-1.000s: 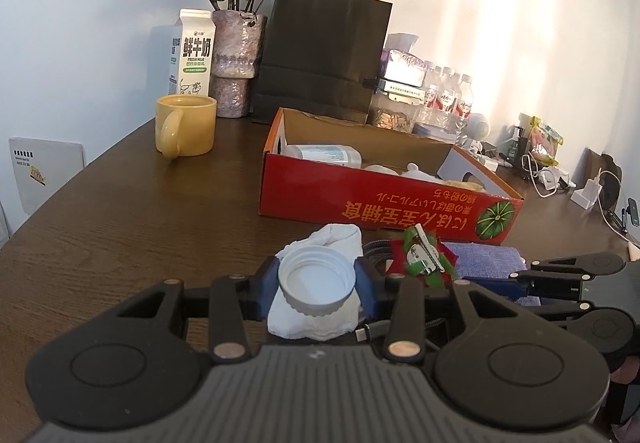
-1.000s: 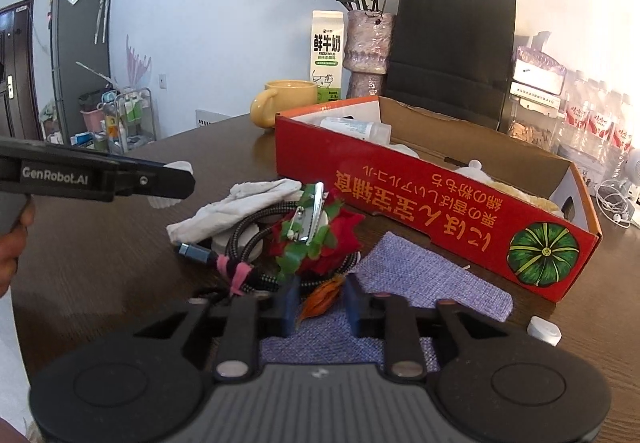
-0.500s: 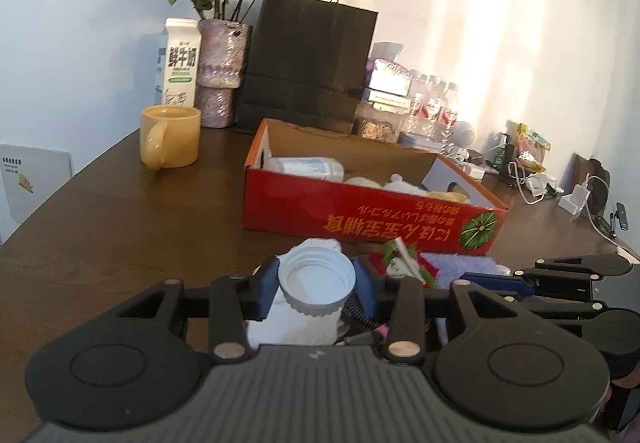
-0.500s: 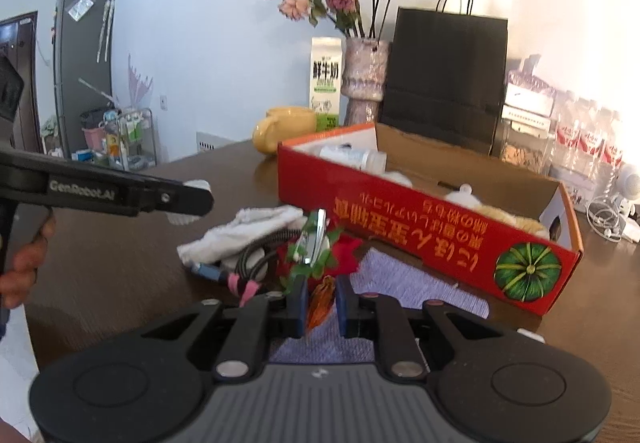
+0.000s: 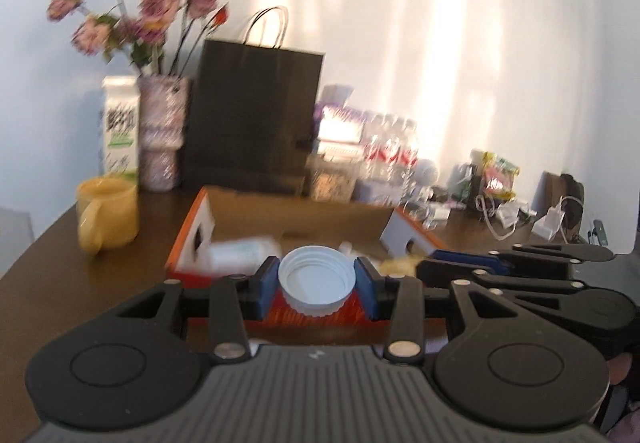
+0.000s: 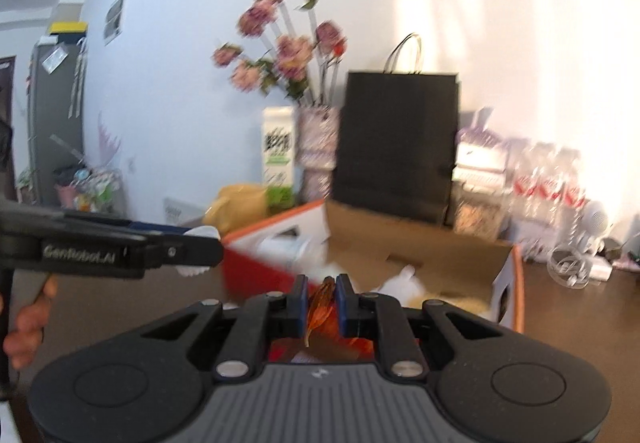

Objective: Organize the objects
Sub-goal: 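Carry the bottle cap and the orange item with both grippers over the red box, then open both grippers to drop the cap and orange item into the box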

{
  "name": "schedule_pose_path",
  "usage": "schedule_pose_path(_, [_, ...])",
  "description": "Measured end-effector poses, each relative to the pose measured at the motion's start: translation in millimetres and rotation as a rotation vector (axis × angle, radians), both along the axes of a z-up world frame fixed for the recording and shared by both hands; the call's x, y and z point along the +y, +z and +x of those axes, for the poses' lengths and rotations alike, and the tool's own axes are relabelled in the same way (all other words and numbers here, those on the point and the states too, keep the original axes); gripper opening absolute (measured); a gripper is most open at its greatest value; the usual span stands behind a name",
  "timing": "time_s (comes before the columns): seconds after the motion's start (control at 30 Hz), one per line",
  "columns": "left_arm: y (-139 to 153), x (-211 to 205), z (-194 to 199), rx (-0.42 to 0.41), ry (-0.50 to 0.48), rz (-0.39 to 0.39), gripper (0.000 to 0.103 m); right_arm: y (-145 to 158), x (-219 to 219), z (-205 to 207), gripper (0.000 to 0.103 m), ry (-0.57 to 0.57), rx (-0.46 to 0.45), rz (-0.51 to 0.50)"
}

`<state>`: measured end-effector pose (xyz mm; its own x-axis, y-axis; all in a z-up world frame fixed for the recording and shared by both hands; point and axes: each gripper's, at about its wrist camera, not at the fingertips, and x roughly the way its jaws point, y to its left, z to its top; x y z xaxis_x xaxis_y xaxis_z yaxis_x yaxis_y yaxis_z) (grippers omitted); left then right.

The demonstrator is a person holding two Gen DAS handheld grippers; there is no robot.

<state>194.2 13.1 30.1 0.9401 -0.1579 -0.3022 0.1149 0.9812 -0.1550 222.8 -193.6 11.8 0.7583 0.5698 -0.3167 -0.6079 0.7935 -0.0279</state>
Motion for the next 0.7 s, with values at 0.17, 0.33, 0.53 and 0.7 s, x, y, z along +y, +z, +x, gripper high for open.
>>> schedule_pose_path(0.17, [13.0, -15.2, 44.4, -0.038, 0.005, -0.005, 0.041, 15.0, -0.7, 43.4, 0.013, -0.067, -0.036, 0.035])
schedule_pose_path(0.33, [14.9, -19.2, 89.9, -0.033, 0.041, -0.009, 0.041, 11.4, -5.3, 91.6, 0.013, -0.157, -0.018, 0.078])
schedule_pose_path(0.53, [4.9, -15.8, 135.0, 0.004, 0.079, -0.030, 0.041, -6.4, -3.0, 142.8, 0.013, -0.199, 0.041, 0.066])
schedule_pose_path(0.7, [-11.7, -10.4, 156.2, 0.066, 0.092, -0.030, 0.041, -20.4, -1.3, 154.1, 0.013, -0.208, 0.064, 0.039])
